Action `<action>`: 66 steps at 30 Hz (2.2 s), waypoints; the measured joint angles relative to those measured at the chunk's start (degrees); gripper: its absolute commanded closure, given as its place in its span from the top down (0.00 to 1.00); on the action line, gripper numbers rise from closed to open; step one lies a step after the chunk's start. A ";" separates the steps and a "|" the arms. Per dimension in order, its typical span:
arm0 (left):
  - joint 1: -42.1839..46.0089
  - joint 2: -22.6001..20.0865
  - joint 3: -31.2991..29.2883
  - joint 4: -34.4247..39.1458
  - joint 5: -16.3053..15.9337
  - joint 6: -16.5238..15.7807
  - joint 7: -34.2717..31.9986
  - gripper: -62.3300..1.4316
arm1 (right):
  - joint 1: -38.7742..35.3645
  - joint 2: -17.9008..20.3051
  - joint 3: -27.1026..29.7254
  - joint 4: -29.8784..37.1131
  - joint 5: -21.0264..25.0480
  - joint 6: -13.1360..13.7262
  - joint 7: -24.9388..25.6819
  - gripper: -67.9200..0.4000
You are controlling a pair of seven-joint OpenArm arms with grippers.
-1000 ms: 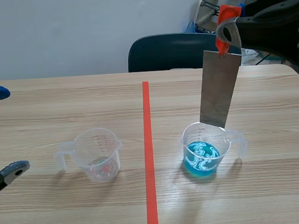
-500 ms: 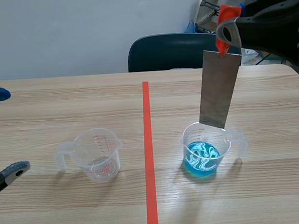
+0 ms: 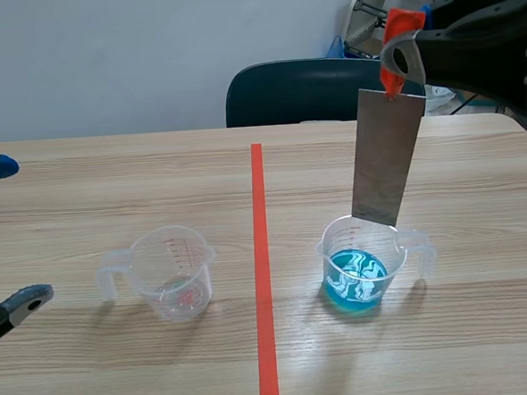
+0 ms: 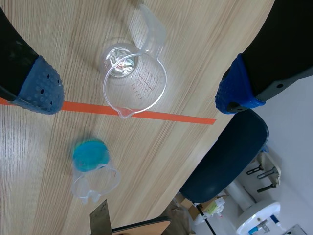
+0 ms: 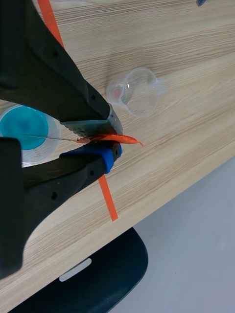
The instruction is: Do the redox reaction experiment
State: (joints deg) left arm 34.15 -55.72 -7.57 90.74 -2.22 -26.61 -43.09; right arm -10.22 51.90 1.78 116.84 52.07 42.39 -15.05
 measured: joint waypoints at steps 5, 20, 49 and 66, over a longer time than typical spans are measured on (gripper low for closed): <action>0.00 0.00 0.00 0.00 0.00 0.00 0.00 1.00 | 0.00 0.00 0.00 0.00 0.00 0.00 0.00 0.02; 0.00 0.00 0.00 0.00 0.00 0.00 0.02 1.00 | 0.00 0.00 0.00 0.00 -1.53 0.00 0.00 0.02; 0.00 0.00 0.00 0.00 -0.59 -0.02 0.02 0.62 | 0.00 -0.15 0.00 0.00 -1.49 0.00 1.09 0.02; -7.15 0.00 1.75 0.00 -4.31 0.04 2.03 0.06 | 0.00 -0.15 0.00 0.00 -1.51 0.00 1.53 0.02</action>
State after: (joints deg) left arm 27.00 -55.72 -5.82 90.74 -6.52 -26.57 -41.06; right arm -10.22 51.75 1.78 116.84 50.57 42.39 -13.52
